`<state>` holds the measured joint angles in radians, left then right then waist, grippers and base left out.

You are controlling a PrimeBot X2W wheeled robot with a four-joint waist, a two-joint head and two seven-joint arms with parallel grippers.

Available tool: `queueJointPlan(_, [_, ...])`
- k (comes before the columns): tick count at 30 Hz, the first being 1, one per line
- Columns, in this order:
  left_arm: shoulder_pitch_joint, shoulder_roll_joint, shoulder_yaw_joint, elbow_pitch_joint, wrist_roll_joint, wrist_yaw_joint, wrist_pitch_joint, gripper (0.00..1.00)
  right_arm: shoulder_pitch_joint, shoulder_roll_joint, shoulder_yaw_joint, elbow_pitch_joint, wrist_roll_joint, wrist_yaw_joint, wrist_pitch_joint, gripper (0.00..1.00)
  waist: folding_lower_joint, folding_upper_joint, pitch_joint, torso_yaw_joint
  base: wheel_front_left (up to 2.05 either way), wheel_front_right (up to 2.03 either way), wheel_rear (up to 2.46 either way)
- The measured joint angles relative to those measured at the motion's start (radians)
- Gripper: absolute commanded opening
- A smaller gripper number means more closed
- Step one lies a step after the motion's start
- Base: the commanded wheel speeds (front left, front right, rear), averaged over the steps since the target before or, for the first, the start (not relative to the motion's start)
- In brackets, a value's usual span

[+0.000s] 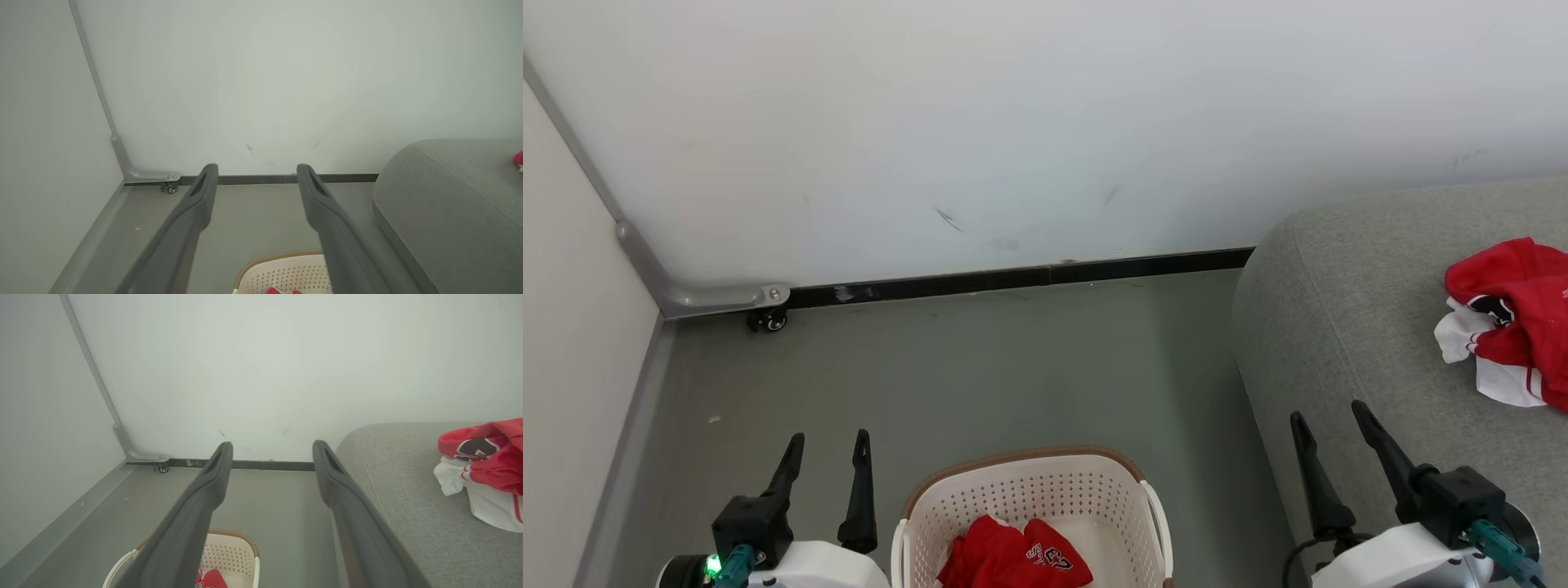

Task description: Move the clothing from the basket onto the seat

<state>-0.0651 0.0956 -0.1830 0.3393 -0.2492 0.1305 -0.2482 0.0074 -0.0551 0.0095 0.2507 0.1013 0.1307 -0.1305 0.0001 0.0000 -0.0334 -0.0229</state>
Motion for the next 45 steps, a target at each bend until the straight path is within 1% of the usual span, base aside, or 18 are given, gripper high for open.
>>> queueJointPlan(11, [-0.004,0.010,-0.026,0.021,0.017,-0.018,0.000,1.00,0.036,0.007,-0.042,-0.063,-0.016,0.000,0.009,1.00,0.0000,0.0000,0.034,-0.013,0.00,0.00,0.00])
queueJointPlan(13, [-0.009,0.015,-0.032,0.025,0.020,-0.029,0.000,1.00,0.037,0.008,-0.053,-0.080,-0.019,0.000,0.009,1.00,0.0000,0.0000,0.042,-0.016,0.00,0.00,0.00])
queueJointPlan(25, [-0.129,0.022,-0.072,0.055,0.053,-0.053,0.005,1.00,0.033,0.012,-0.067,-0.158,-0.033,0.000,0.016,1.00,0.0000,0.0000,0.118,-0.043,0.00,0.00,0.00])
queueJointPlan(32, [-0.167,0.036,-0.099,0.128,0.084,-0.074,0.027,1.00,0.032,0.013,-0.069,-0.193,-0.033,0.000,0.016,1.00,0.0000,0.0000,0.173,-0.065,0.00,0.00,0.00])
queueJointPlan(41, [-0.214,0.038,-0.119,0.191,0.105,-0.081,0.030,1.00,0.031,0.013,-0.071,-0.217,-0.012,0.000,0.016,1.00,0.0000,0.0000,0.245,-0.095,0.00,0.00,0.00])
queueJointPlan(45, [-0.240,0.059,-0.146,0.230,0.144,-0.087,0.038,1.00,0.029,0.014,-0.076,-0.225,-0.005,0.000,0.016,1.00,0.0000,0.0000,0.283,-0.110,0.00,0.00,0.00])
